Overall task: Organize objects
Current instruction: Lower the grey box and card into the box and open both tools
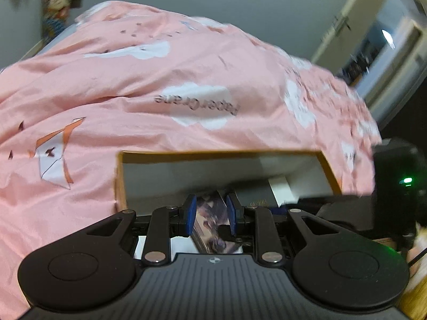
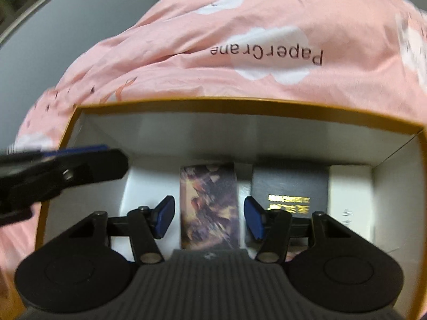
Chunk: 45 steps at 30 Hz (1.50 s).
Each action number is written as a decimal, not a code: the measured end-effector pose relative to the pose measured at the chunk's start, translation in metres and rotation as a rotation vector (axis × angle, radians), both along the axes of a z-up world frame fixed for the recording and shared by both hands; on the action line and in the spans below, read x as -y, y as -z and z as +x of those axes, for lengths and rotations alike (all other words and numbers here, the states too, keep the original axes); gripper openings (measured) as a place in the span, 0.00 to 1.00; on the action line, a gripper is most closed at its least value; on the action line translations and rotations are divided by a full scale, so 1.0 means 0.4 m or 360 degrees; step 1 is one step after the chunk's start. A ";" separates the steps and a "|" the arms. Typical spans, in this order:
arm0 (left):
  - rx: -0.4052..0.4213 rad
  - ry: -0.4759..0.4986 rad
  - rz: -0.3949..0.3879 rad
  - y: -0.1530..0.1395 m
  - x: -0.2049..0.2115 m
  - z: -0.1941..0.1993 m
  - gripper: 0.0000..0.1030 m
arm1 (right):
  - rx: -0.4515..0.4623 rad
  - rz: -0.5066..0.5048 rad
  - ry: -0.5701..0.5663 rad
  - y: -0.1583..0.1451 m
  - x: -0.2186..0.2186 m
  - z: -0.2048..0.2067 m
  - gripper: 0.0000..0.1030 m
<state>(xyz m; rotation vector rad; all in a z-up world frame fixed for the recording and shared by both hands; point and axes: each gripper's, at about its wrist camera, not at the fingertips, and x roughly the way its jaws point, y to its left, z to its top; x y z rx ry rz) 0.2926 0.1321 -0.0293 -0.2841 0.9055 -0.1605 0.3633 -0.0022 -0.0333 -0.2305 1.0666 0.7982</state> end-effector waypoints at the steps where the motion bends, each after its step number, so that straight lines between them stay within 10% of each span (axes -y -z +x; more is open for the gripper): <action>1: -0.0017 0.0042 0.0031 0.004 0.015 0.002 0.29 | 0.0040 -0.0034 -0.0057 -0.006 0.008 -0.013 0.53; 21: -0.0434 0.0624 0.0719 0.169 0.196 0.057 0.54 | 0.0129 -0.0051 -0.0125 -0.024 0.171 -0.024 0.49; 45: -0.0424 0.1008 0.0910 0.167 0.202 0.030 0.43 | 0.0069 -0.0071 -0.0128 -0.006 0.181 -0.021 0.49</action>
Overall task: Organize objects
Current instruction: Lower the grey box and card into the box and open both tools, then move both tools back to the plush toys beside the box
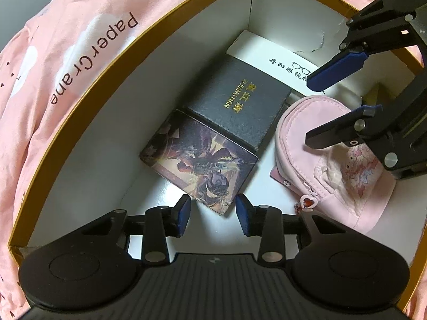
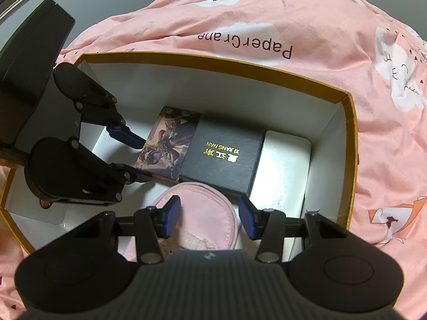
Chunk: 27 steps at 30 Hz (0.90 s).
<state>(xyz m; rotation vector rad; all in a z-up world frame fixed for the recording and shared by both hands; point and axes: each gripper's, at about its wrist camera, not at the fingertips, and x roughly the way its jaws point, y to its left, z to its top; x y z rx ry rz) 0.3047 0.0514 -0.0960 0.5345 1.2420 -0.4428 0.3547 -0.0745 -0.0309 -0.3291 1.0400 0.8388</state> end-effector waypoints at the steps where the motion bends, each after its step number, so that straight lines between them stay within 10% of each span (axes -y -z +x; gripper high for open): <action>1: -0.0003 -0.0006 -0.0004 -0.006 -0.003 -0.007 0.43 | 0.0005 0.0003 0.0002 -0.003 0.000 -0.002 0.49; 19: 0.0694 -0.0415 -0.0561 -0.361 0.060 -0.391 0.42 | 0.0281 0.0334 0.0183 -0.176 0.199 -0.266 0.50; 27: 0.0435 -0.0742 -0.0697 -0.254 0.045 -0.486 0.31 | 0.0082 0.0314 0.0241 -0.109 0.266 -0.400 0.47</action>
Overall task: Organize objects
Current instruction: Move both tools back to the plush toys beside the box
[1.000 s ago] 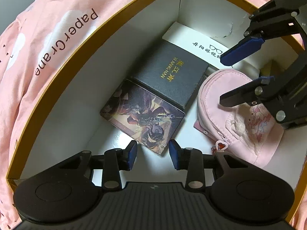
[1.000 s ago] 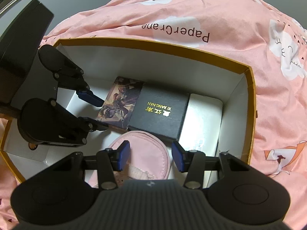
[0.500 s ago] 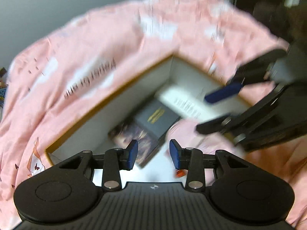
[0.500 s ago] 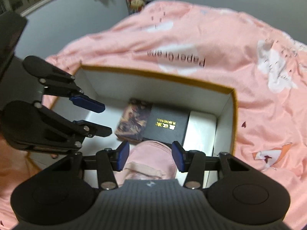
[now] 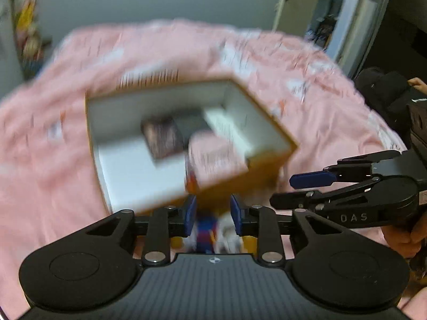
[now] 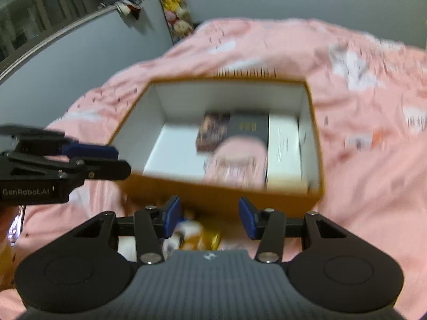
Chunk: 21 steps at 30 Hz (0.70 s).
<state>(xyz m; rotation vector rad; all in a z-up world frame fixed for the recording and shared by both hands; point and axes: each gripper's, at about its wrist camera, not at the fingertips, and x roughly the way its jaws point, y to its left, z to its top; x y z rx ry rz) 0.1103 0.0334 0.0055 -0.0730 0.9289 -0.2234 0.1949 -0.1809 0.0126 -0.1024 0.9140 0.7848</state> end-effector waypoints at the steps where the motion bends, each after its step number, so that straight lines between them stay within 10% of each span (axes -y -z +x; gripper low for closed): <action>1: -0.0077 -0.0015 -0.0012 0.024 0.003 -0.011 0.29 | -0.0050 -0.0010 0.0013 0.017 0.004 -0.010 0.46; 11: -0.0498 -0.0006 -0.0042 0.158 0.057 -0.150 0.28 | -0.0475 -0.0221 -0.0067 0.163 0.016 -0.146 0.45; 21: -0.0675 -0.0068 -0.0047 0.225 0.051 -0.193 0.28 | -0.0515 -0.0424 -0.0235 0.221 -0.005 -0.204 0.45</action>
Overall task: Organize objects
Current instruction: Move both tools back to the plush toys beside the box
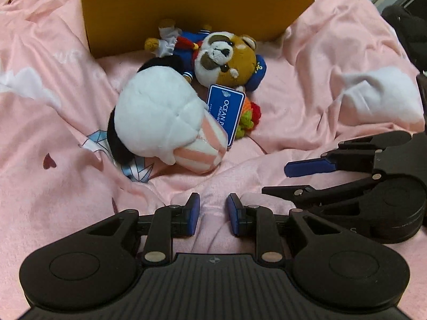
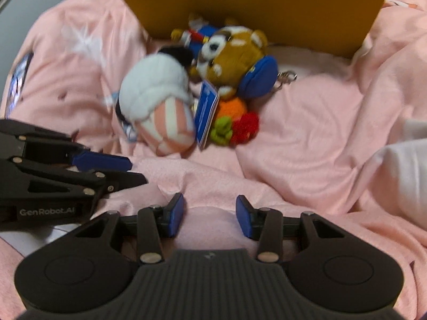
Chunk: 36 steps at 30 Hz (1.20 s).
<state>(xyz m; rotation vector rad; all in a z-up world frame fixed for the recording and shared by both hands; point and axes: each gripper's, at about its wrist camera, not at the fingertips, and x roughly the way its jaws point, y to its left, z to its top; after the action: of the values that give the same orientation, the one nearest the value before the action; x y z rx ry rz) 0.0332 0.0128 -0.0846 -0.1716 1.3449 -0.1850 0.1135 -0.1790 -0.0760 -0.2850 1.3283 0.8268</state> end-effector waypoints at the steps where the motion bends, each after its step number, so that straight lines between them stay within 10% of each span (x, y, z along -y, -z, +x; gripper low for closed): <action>1: 0.0008 -0.0011 -0.0007 -0.002 -0.003 -0.002 0.28 | 0.0002 0.0002 0.0003 0.000 0.002 0.000 0.45; 14: 0.0219 -0.0518 -0.0165 -0.032 -0.134 0.006 0.29 | 0.0241 0.0211 0.0039 -0.082 -0.028 0.031 0.29; 27: 0.0388 -0.0382 -0.0170 -0.026 -0.106 0.044 0.30 | 0.0349 0.0186 0.0027 -0.094 -0.058 0.041 0.24; 36: 0.0486 -0.0355 -0.0387 -0.035 -0.130 0.038 0.17 | 0.0418 0.0253 -0.0189 -0.108 -0.098 -0.008 0.24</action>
<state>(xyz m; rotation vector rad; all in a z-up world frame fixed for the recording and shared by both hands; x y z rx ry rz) 0.0484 0.0647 -0.0706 -0.4772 0.9886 -0.1777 0.1101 -0.1398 -0.0329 -0.3365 1.0024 0.9547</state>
